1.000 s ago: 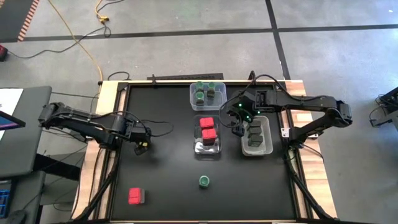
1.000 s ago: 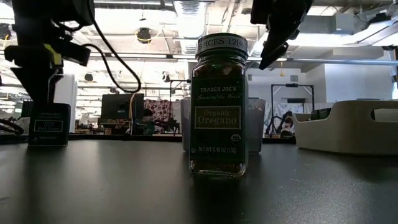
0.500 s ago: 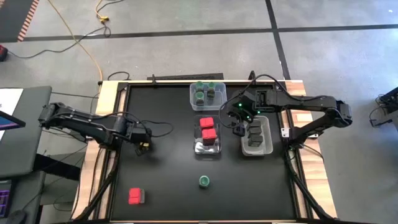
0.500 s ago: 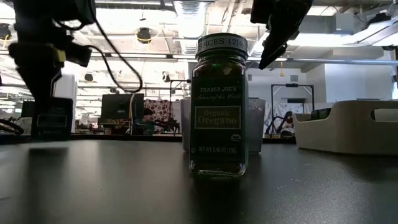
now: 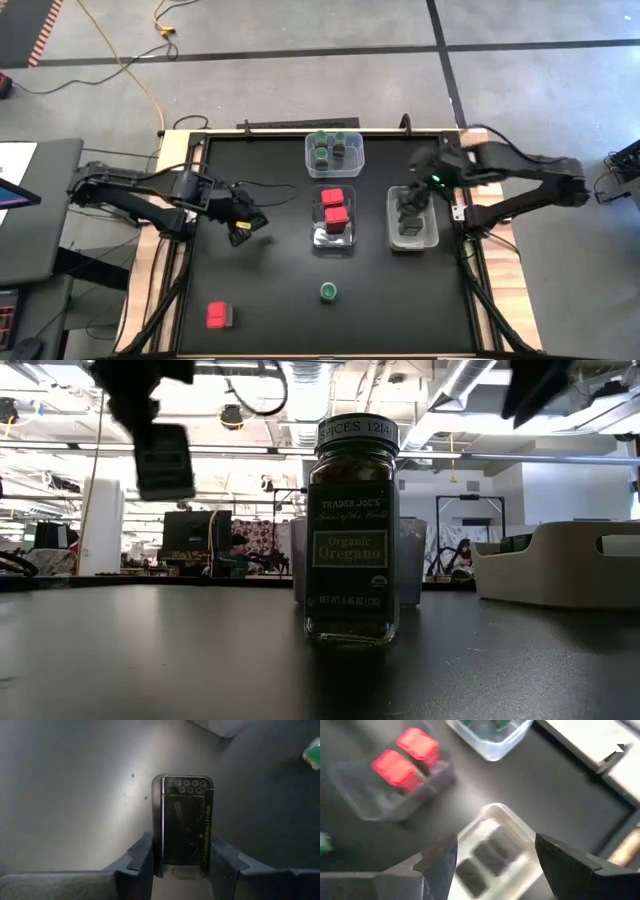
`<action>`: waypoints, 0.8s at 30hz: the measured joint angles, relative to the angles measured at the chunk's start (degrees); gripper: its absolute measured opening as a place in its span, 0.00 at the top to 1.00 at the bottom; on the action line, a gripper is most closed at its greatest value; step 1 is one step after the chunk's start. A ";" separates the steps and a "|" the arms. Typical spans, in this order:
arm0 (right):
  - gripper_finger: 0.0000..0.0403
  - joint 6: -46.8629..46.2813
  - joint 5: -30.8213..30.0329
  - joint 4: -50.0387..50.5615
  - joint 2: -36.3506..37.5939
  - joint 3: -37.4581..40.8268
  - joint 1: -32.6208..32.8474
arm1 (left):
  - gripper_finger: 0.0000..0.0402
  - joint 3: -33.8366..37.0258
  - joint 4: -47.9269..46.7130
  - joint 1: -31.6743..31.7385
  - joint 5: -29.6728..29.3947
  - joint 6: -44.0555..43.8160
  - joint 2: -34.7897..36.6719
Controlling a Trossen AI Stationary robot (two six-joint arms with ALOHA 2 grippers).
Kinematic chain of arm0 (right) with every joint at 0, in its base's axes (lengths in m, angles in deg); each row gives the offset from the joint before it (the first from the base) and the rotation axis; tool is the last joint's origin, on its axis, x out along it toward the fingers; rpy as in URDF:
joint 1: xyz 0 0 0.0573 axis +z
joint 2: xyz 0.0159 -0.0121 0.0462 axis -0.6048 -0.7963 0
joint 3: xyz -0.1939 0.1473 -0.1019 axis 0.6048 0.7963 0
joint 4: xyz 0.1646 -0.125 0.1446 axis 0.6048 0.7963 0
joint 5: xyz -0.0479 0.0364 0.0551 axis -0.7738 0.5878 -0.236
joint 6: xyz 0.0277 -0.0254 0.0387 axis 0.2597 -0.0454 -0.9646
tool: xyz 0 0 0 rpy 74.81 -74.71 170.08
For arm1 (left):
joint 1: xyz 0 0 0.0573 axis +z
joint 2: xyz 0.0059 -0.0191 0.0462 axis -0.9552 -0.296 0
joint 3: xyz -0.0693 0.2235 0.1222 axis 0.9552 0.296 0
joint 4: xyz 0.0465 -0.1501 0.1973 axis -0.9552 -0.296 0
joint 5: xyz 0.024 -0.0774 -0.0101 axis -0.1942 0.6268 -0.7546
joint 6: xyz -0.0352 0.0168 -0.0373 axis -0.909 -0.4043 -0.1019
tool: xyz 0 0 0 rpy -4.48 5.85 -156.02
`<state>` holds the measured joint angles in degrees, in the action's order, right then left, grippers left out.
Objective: Sort spices by type
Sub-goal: Put the black seasoning can into the gray bin
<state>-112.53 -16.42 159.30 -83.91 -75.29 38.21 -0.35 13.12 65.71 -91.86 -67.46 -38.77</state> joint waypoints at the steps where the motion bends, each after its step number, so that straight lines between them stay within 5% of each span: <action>1: 0.28 -4.15 -0.78 0.62 1.15 0.99 2.14 | 0.70 -2.28 -1.25 0.00 0.00 1.20 -1.98; 5: 0.28 -16.70 -4.21 -4.08 4.10 6.42 11.74 | 0.70 -12.93 -5.85 0.00 0.24 6.23 -10.74; 9: 0.28 -19.12 -8.68 -18.22 4.29 12.95 18.65 | 0.69 -23.80 -7.87 -0.01 0.55 11.28 -18.79; 16: 0.28 -5.69 -14.04 -47.57 -1.41 20.36 23.02 | 0.68 -40.74 -8.33 0.00 0.59 14.29 -29.62; 24: 0.28 11.38 -9.90 -65.90 -8.84 22.30 19.60 | 0.68 -51.02 -4.56 -0.01 0.47 14.98 -37.26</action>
<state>-101.15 -26.32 93.40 -92.75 -52.99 57.81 -51.37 8.56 65.70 -91.39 -52.47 -76.03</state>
